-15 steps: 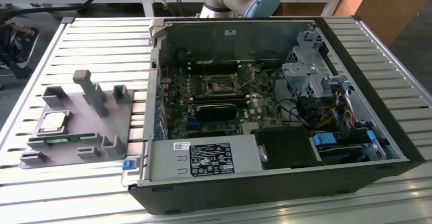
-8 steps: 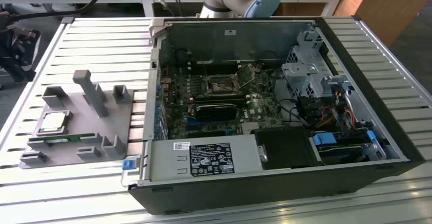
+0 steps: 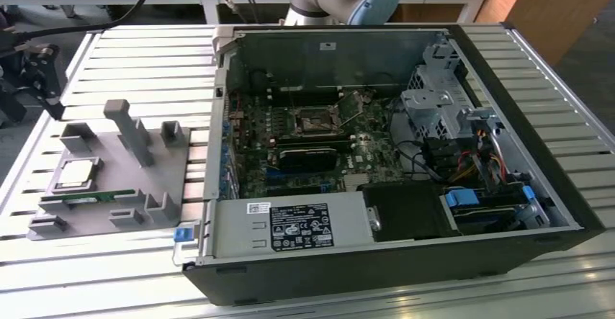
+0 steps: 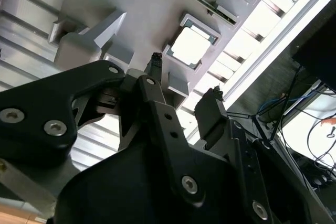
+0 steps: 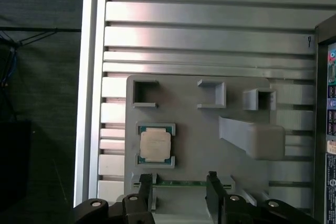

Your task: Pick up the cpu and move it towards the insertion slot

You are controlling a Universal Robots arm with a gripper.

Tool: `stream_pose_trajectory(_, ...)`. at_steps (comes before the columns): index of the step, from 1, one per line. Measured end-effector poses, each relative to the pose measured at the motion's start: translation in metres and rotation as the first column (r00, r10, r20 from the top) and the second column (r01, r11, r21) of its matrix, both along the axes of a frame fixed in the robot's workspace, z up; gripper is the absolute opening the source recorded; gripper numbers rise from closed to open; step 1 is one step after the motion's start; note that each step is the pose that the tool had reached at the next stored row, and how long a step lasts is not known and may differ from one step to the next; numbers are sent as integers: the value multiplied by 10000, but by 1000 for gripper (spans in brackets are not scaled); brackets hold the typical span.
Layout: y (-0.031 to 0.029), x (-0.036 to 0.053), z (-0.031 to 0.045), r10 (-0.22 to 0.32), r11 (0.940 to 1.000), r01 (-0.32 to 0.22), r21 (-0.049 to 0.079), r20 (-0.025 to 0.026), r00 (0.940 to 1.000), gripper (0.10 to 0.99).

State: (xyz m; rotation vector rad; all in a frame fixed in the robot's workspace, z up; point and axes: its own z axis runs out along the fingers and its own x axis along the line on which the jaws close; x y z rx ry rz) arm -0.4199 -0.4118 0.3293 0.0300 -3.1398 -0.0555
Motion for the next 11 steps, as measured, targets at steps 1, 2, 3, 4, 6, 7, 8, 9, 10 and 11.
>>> stream_pose_trajectory(1,0,-3,-18,0,10000,0,-3,0,10000,529)
stream_pose_trajectory(2,0,-5,-34,0,10000,0,-6,-1,10000,529)
stream_pose_trajectory(3,0,-6,-49,0,10000,0,-8,0,10000,529)
stream_pose_trajectory(4,0,-10,-62,0,10000,0,-10,0,10000,529)
stream_pose_trajectory(6,0,-15,-83,0,10000,0,-11,-1,10000,529)
stream_pose_trajectory(7,0,-16,-92,1,10000,-1,-10,-1,10000,529)
stream_pose_trajectory(8,0,-18,-100,0,10000,0,-10,1,10000,529)
stream_pose_trajectory(9,0,-20,-107,0,10000,0,-10,0,10000,529)
stream_pose_trajectory(10,0,-21,-115,0,10000,0,-10,0,10000,529)
stream_pose_trajectory(11,0,-22,-122,0,10000,0,-10,0,10000,529)
